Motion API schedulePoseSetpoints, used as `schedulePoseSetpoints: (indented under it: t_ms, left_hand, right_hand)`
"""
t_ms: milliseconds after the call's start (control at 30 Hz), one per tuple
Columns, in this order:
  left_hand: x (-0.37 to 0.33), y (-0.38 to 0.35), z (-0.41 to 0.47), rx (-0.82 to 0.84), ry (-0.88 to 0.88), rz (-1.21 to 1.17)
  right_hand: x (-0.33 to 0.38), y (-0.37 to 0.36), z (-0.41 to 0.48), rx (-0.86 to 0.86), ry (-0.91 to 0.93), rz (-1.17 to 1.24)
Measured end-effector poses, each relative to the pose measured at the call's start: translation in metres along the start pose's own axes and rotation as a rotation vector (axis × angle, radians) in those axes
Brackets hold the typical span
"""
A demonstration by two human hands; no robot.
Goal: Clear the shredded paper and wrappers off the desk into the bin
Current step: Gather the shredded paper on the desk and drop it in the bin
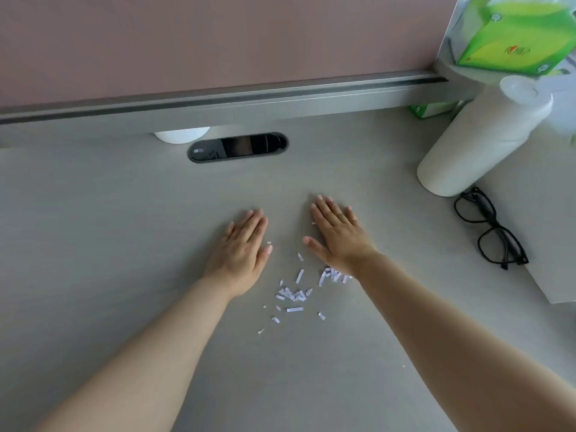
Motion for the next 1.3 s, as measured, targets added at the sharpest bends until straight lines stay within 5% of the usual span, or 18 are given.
schedulePoseSetpoints:
  t_ms: [333, 433, 533, 600, 700, 867, 967, 1100, 1300]
  left_hand:
    - [-0.020, 0.001, -0.016, 0.073, -0.186, -0.025]
    - [-0.034, 0.002, -0.048, 0.083, -0.259, -0.098]
    - [-0.018, 0.015, -0.081, -0.064, -0.145, -0.056]
    - [0.015, 0.025, -0.100, -0.167, 0.097, 0.064]
    - [0.041, 0.023, -0.116, -0.090, 0.329, 0.114]
    - [0.000, 0.006, -0.099, 0.039, 0.040, -0.068]
    - [-0.009, 0.009, -0.097, 0.016, -0.090, -0.184]
    - [0.003, 0.014, -0.078, -0.003, -0.070, -0.024]
    - [-0.024, -0.012, -0.028, 0.215, -0.095, 0.157]
  right_hand:
    - [0.053, 0.002, -0.077, -0.087, 0.253, 0.326]
    - [0.043, 0.011, -0.099, -0.117, 0.088, 0.573]
    - [0.028, 0.009, -0.107, -0.229, -0.110, 0.462]
    - [0.034, -0.005, -0.104, -0.118, -0.151, 0.250]
    - [0.054, -0.016, -0.095, 0.015, -0.121, 0.044]
    - [0.092, -0.012, -0.063, 0.022, 0.042, -0.012]
    - [0.096, 0.000, -0.058, -0.073, 0.117, 0.173]
    - [0.067, 0.004, -0.076, -0.256, -0.060, 0.225]
    - [0.052, 0.000, -0.089, -0.283, -0.179, 0.247]
Point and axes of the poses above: each hand's wrist, its own z-axis towards the middle knuckle, its own y-axis out of the back of the hand, x = y × z, the point moved 8 cm from there along z, towards the middle knuckle, and after that the axes turned 12 degrees about -z, right-handed, at the moved point
